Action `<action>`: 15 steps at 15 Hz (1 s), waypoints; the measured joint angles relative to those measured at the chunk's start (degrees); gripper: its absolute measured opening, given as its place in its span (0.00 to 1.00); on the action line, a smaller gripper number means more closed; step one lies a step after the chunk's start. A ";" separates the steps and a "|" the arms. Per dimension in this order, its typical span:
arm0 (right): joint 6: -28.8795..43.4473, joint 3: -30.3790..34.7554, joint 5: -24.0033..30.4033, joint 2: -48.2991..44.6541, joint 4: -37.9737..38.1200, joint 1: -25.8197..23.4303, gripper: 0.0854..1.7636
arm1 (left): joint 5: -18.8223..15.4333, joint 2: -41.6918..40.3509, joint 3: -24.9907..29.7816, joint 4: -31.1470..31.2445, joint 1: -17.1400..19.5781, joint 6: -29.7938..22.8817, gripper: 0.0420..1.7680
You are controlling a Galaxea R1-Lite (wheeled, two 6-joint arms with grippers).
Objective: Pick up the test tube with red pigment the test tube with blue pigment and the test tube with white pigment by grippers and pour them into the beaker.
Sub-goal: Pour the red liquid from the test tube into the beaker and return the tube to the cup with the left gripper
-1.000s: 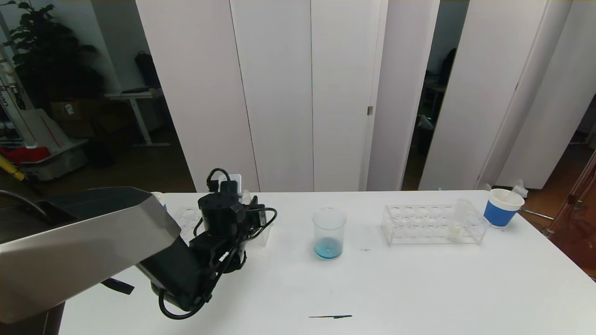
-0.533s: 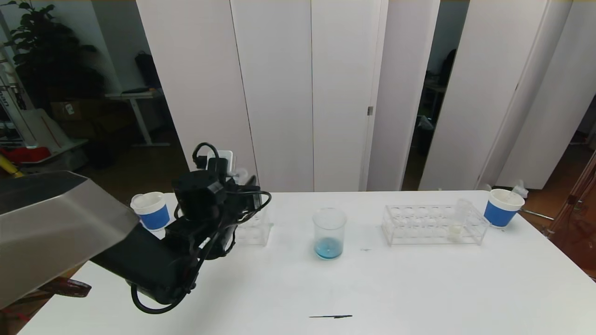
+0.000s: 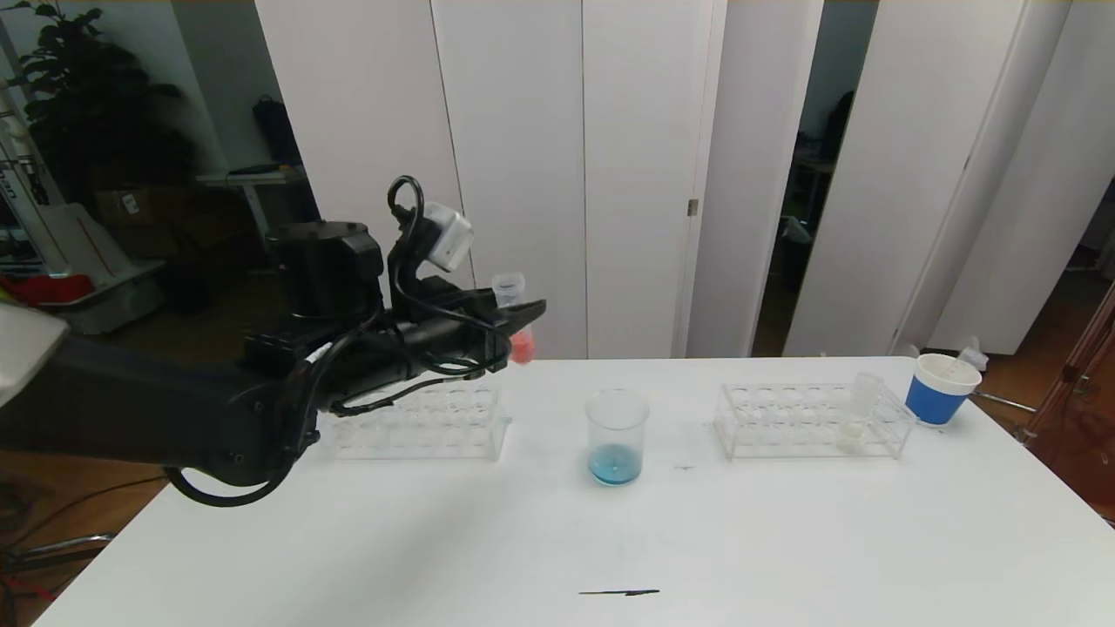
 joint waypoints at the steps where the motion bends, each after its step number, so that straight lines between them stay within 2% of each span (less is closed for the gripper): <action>1: 0.00 0.00 0.00 0.00 -0.02 0.00 0.99 | -1.99 0.15 -2.21 0.78 0.00 1.49 0.31; 4: 0.00 0.00 -0.02 0.00 -0.02 0.00 0.99 | -3.58 3.58 -7.28 0.33 -0.41 6.24 0.31; 8: 0.00 0.00 0.00 0.00 -0.02 0.00 0.99 | -12.96 10.51 -10.06 -4.29 -1.08 19.13 0.31; 11: 0.00 0.00 0.00 0.00 -0.02 -0.02 0.99 | -15.64 14.48 -12.76 -4.94 -1.74 24.02 0.31; 15: 0.00 0.00 0.00 0.00 -0.02 0.00 0.99 | -19.80 17.79 -14.03 -6.73 -2.27 36.97 0.31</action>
